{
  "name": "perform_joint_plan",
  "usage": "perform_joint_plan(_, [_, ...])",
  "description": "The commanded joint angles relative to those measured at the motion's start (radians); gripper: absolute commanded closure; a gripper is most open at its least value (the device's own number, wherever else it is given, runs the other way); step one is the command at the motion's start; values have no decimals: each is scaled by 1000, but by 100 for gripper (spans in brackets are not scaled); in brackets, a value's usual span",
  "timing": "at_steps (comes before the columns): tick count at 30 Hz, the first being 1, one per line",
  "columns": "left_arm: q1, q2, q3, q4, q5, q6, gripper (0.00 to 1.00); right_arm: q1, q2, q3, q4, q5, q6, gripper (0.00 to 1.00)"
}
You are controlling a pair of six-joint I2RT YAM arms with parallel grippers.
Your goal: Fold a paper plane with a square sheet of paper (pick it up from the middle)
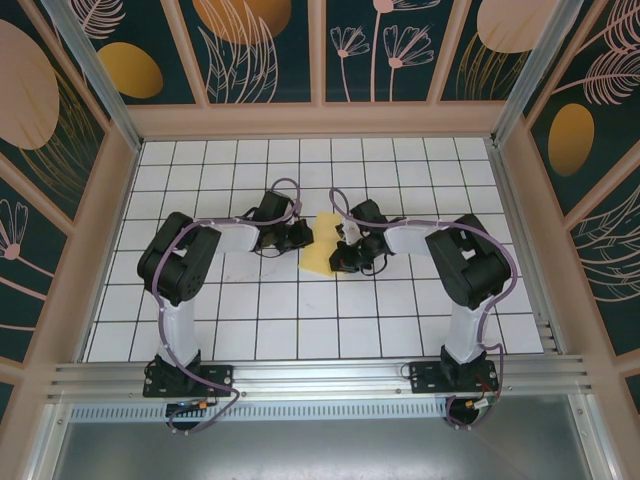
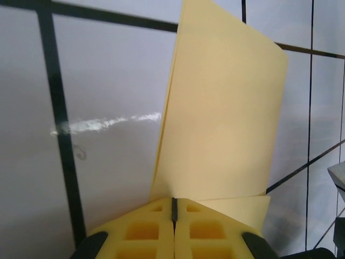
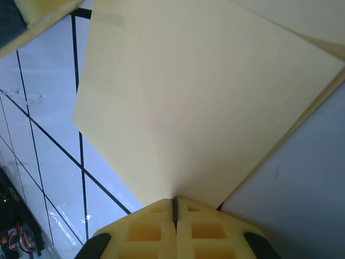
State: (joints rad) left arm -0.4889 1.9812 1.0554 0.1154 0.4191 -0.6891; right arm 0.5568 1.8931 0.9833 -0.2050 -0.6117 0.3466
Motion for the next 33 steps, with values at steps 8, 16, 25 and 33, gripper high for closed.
perform_joint_plan(8, [46, -74, 12, 50, -84, 49, 89, -4, 93, -84, -123, 205, -8, 96])
perform_joint_plan(16, [18, -184, -136, 159, -64, -87, 80, -4, -32, -29, -45, 129, 51, 91])
perform_joint_plan(25, [-3, -261, -234, 213, -120, -184, 66, -55, -133, 62, 111, 126, 135, 65])
perform_joint_plan(33, [-57, -245, -245, 255, -111, -236, 63, -112, -89, 40, 143, 122, 103, 59])
